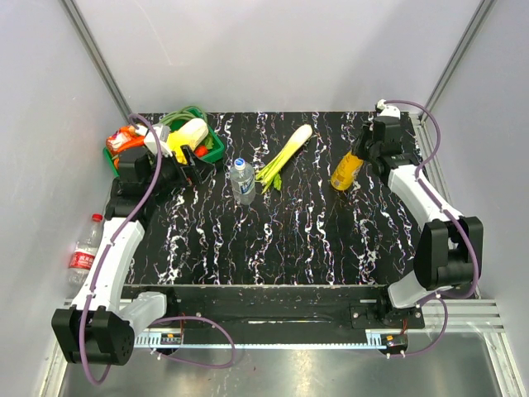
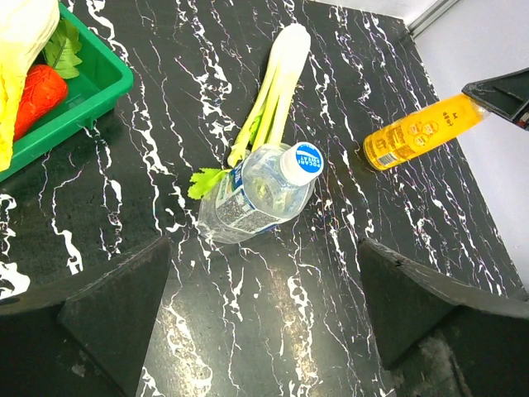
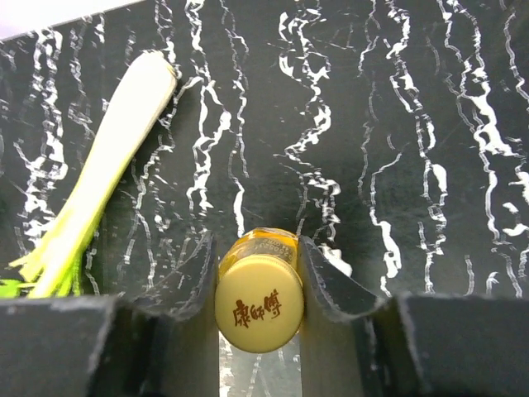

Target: Unscrew the bottle caps

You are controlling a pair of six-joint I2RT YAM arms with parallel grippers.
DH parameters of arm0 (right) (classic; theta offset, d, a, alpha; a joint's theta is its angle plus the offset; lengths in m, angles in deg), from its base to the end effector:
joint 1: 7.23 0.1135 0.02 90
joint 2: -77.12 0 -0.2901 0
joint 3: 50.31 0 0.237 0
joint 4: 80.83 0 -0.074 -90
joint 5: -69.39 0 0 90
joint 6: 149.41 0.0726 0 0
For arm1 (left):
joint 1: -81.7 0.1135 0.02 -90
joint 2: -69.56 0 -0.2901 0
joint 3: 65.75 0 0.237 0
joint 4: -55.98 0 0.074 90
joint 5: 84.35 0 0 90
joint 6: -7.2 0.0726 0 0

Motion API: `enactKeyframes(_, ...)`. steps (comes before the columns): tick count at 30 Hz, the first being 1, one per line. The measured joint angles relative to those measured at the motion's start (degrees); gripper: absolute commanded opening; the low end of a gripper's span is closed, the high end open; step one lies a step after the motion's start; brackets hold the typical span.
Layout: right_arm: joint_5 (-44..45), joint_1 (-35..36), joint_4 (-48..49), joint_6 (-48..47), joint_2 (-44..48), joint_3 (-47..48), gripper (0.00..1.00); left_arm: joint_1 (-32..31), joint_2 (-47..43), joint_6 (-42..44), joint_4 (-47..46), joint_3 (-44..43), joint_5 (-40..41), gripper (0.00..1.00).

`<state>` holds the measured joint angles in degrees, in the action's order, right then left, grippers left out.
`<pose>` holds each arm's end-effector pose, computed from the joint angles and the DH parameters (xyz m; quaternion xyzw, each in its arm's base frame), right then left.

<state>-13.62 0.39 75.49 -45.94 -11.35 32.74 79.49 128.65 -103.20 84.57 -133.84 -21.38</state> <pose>0.3737 0.0411 0.3101 0.0748 0.8578 0.0409 0.5069 0.2343 -0.0421 0.3530 0.0075 0.8058 -0.2971 0.5122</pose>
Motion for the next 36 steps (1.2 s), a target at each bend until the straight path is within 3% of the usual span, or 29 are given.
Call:
enactKeyframes(1,-0.33,0.0,0.63,-0.04,0.0,-0.07,0.07,0.0,0.0,0.04,0.0,0.0,-0.13,0.99)
enactKeyframes(4,-1.11,0.04,1.38,0.17,0.02,-0.15,0.03,0.0,-0.07,0.09,0.35,-0.02,-0.35,0.99)
enactKeyframes(11,-5.86,0.07,0.07,0.46,2.43,0.28,0.0,0.0,-1.25,0.94,3.91,-2.32,-1.44,0.99)
enactKeyframes(23,-28.98,0.13,-4.22,6.49,9.57,9.14,0.0,-0.66,-4.74,1.03,5.84,-12.37,-12.98,0.99)
enactKeyframes(29,-45.07,0.2,-2.6,15.21,12.0,11.13,0.0,-7.54,-3.85,2.34,6.78,-17.11,-16.83,0.99)
enactKeyframes(36,-56.72,0.24,13.18,31.01,16.35,5.35,0.0,-17.2,0.85,5.68,7.23,-19.98,-16.04,0.99)
